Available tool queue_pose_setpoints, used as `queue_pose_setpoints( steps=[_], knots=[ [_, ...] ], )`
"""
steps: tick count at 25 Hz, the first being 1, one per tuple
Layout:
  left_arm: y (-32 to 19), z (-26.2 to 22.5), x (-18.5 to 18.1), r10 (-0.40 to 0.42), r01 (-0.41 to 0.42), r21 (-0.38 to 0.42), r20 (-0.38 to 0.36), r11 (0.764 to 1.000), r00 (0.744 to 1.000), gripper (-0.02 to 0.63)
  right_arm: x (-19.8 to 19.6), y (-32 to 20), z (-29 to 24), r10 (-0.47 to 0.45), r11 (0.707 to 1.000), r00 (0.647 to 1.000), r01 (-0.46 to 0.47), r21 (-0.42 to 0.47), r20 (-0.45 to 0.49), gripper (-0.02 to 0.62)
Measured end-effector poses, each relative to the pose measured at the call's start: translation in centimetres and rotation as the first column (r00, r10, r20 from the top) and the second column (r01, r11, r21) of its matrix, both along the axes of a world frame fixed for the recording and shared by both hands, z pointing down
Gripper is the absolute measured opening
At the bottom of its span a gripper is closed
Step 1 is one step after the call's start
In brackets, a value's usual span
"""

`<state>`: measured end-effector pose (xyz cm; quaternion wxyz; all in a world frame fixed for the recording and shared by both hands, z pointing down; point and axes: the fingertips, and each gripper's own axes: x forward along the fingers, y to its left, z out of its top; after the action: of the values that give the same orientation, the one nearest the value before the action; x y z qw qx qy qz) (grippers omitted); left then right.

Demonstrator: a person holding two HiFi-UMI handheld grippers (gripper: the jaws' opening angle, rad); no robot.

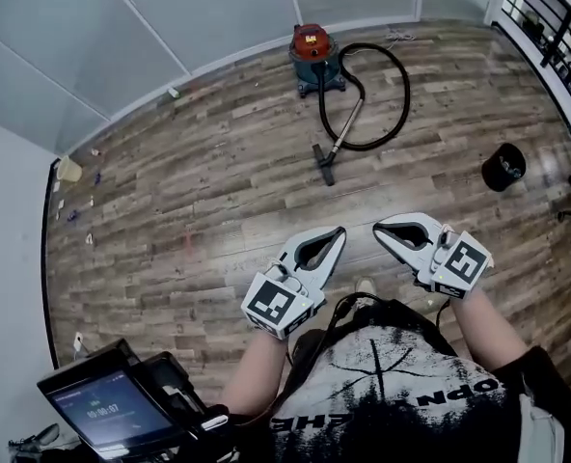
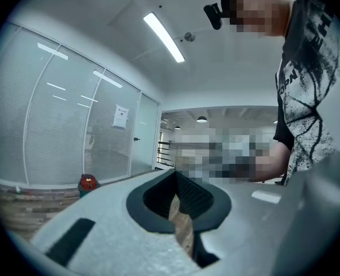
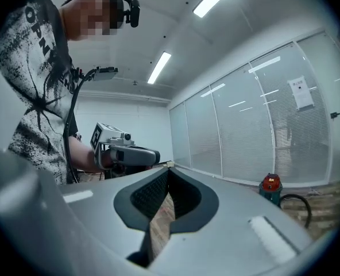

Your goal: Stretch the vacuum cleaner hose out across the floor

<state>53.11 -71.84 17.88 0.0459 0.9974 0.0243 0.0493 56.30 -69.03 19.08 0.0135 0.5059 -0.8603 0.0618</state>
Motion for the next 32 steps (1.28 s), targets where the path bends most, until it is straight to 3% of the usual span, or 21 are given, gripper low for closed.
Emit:
queue_pose_setpoints(
  steps=[9, 17, 25, 28, 32],
  knots=[
    [-7.8, 1.2, 7.4, -0.063, 0.063, -0.002, 0.058, 0.998, 0.996, 0.003, 8.7, -7.7, 1.1, -0.029, 0.999, 0.998, 0.03, -0.011, 0.047, 0.008],
    [-9.4, 1.4, 7.0, -0.055, 0.054, 0.035, 0.034, 0.998, 0.998, 0.003, 8.2, -8.1, 1.9, -0.005, 1.0, 1.0, 0.005, -0.006, 0.025, 0.008],
    [-22.3, 0.7, 13.9, 0.067, -0.068, 0.039, 0.025, 0.997, 0.997, 0.003, 13.2, -20.1, 1.8, 0.104, 0.995, 0.994, -0.103, -0.007, 0.045, 0.008],
    [-25.1, 0.3, 15.2, 0.141, -0.143, 0.102, 0.03, 0.984, 0.99, 0.003, 14.2, -23.6, 1.9, 0.164, 0.986, 0.983, -0.165, 0.001, 0.078, 0.008],
    [-29.3, 1.6, 15.6, 0.211, -0.218, 0.111, 0.064, 0.97, 0.975, 0.003, 14.8, -29.1, 1.4, 0.238, 0.969, 0.959, -0.246, 0.038, 0.151, 0.008]
  ],
)
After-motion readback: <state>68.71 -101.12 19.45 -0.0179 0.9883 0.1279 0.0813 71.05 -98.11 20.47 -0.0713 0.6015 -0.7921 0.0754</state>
